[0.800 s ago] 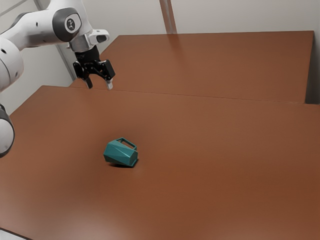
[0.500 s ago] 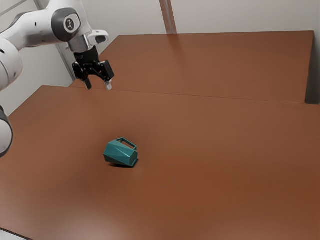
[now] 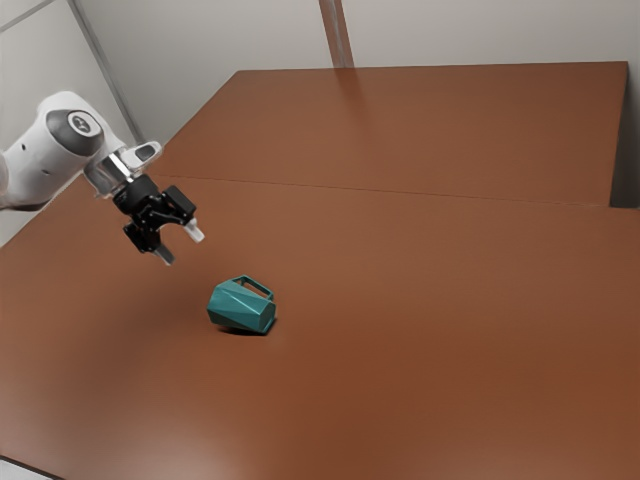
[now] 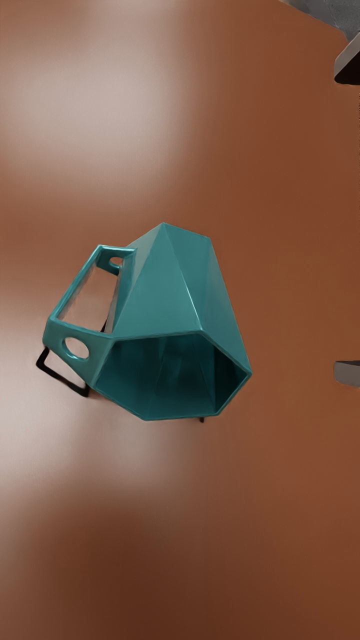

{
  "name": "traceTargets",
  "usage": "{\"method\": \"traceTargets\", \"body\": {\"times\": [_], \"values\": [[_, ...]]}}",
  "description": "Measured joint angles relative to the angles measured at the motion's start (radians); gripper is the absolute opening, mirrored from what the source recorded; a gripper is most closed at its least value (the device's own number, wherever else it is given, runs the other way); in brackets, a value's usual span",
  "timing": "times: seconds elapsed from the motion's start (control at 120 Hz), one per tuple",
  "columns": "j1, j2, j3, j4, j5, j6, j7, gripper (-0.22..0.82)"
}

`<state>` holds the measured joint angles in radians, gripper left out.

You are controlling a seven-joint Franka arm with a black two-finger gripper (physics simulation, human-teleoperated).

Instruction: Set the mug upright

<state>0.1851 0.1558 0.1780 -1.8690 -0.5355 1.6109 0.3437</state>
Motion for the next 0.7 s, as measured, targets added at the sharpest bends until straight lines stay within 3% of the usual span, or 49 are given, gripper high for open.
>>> {"method": "traceTargets", "body": {"times": [0.158,0.367,0.7], "values": [[0.018,0.022,0.003,-0.098,-0.091,0.066,0.103,0.60],[0.016,0.122,0.002,-0.102,-0.193,0.164,0.230,0.60],[0.014,0.168,-0.018,-0.153,-0.345,0.147,0.413,0.60]]}}
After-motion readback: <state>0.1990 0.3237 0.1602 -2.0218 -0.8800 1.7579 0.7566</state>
